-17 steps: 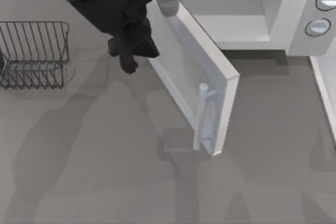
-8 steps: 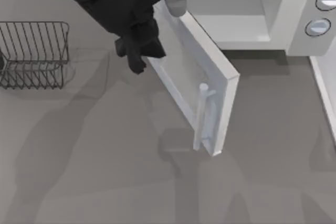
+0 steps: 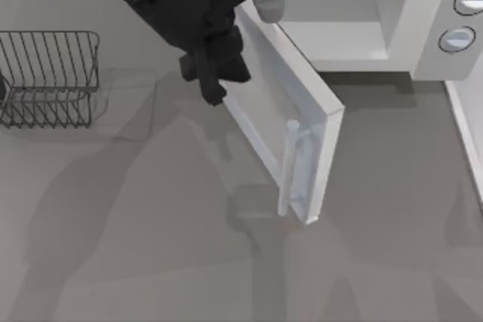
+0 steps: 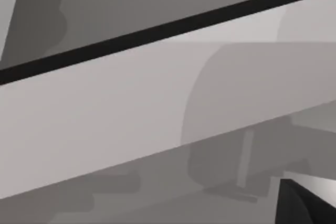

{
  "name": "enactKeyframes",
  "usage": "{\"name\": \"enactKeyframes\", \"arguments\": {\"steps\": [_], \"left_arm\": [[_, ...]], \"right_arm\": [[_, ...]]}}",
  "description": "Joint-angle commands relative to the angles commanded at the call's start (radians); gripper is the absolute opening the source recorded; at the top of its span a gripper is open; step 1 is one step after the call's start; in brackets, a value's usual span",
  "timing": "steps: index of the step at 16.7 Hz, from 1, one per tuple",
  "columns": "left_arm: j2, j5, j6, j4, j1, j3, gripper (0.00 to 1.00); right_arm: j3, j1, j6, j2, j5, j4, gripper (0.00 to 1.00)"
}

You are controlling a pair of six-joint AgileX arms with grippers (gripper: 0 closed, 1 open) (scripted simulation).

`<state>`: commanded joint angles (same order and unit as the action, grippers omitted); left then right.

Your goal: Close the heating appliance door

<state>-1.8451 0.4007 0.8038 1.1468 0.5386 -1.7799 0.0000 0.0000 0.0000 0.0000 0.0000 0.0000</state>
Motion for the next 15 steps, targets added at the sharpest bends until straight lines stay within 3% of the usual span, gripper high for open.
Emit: {"name": "enactKeyframes", "arguments": {"steps": [15], "left_arm": [[-0.063, -0.028, -0.08, -0.012, 0.075, -0.081, 0.0]], "right_arm": [[0.0, 0.0, 0.0, 0.0, 0.0, 0.0, 1.0]]}}
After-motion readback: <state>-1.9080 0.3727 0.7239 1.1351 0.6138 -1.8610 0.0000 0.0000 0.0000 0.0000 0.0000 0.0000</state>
